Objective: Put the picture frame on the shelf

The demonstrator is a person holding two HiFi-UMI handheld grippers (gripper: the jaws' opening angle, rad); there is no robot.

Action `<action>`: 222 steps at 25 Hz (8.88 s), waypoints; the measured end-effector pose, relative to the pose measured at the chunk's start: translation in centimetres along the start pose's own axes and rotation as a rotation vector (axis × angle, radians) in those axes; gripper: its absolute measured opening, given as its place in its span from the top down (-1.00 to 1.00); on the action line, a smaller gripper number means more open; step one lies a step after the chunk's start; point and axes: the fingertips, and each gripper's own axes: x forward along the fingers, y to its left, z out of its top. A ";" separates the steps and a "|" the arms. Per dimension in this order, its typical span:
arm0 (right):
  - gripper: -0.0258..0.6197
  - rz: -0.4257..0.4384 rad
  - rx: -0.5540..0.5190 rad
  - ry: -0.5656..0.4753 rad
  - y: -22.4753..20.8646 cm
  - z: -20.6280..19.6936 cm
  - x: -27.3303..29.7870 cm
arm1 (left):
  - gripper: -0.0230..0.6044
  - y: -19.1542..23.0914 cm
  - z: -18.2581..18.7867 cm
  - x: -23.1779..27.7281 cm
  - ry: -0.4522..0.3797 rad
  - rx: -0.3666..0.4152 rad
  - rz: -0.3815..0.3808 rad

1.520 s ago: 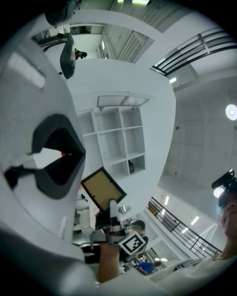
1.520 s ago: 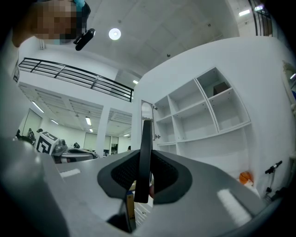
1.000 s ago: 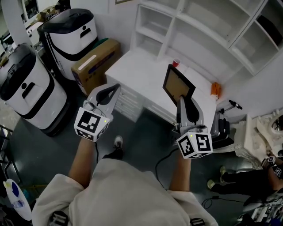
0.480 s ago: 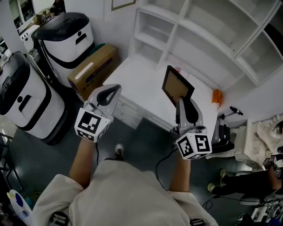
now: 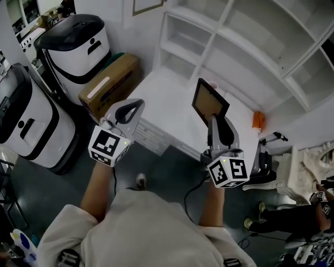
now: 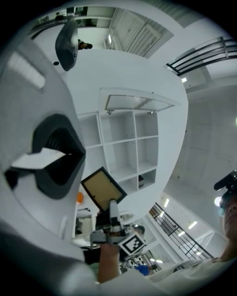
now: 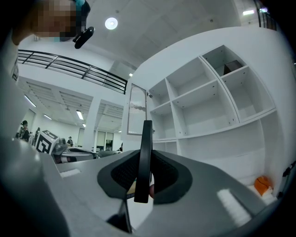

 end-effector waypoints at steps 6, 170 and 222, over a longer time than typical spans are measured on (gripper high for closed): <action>0.69 -0.013 0.000 0.014 -0.3 -0.7 3.4 | 0.92 2.8 -0.9 1.9 0.010 -0.007 -0.013; 0.69 -0.085 -0.134 0.466 -19.8 -47.0 44.6 | 0.92 13.2 -42.6 33.7 0.448 -0.222 0.014; 0.65 0.132 -0.263 0.484 -17.1 -48.4 53.5 | 0.92 14.6 -44.2 34.8 0.509 -0.115 0.017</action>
